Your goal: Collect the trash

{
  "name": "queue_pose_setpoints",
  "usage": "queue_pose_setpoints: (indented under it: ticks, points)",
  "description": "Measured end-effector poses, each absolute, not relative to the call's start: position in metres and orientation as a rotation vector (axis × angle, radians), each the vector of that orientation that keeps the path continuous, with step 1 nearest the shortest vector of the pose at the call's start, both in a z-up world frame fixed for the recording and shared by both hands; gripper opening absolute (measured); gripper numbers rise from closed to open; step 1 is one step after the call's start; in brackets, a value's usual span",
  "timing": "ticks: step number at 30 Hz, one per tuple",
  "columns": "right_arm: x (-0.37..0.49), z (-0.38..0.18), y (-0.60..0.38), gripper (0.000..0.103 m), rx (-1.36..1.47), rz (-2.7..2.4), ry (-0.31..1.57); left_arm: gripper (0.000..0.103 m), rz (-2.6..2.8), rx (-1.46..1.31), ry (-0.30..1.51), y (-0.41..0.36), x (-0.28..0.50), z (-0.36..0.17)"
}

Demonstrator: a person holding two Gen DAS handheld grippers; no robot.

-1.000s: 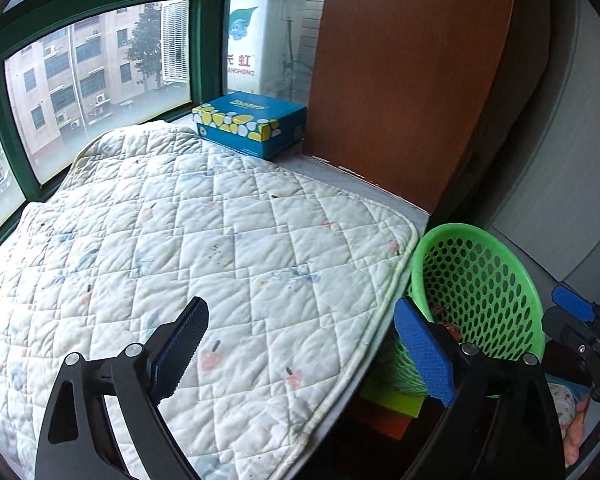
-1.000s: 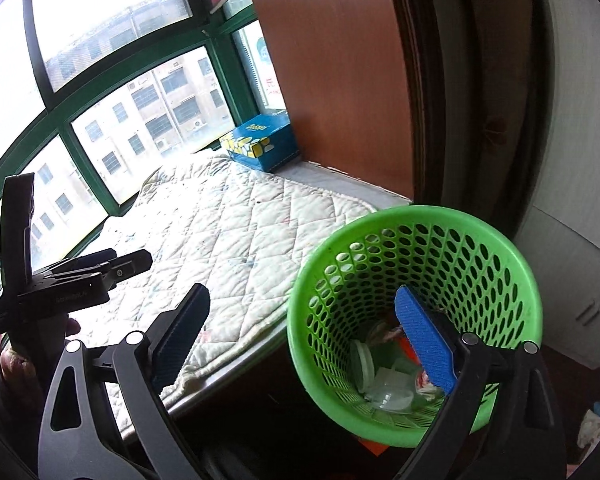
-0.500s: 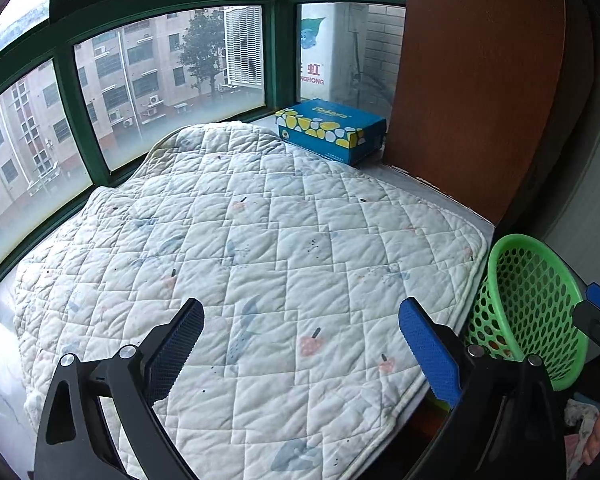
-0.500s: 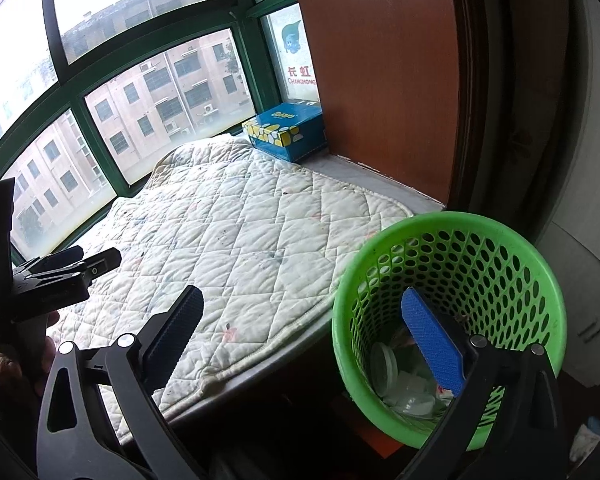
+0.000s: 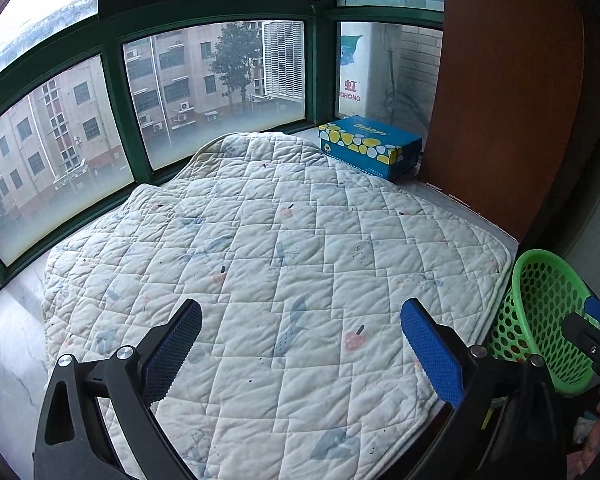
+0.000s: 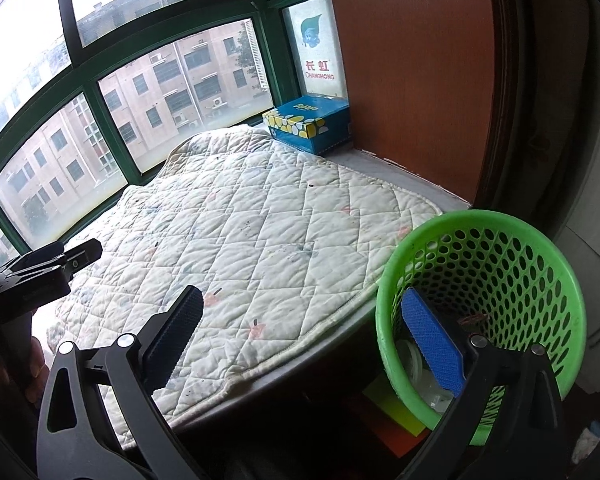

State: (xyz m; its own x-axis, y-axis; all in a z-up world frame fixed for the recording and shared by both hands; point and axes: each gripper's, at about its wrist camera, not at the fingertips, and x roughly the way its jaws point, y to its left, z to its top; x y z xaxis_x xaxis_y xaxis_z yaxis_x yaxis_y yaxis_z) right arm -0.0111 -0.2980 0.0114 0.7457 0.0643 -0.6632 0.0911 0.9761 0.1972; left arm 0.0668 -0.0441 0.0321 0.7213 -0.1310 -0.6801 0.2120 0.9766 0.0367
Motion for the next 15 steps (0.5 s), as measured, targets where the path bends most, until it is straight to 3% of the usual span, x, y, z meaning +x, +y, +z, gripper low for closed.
queue_pose_setpoints:
  ticks: [15]
  points:
    - [-0.0171, 0.0124, -0.2909, 0.098, 0.16, -0.062, 0.712, 0.096, -0.186, 0.113, 0.743, -0.0507, 0.0605, 0.0294]
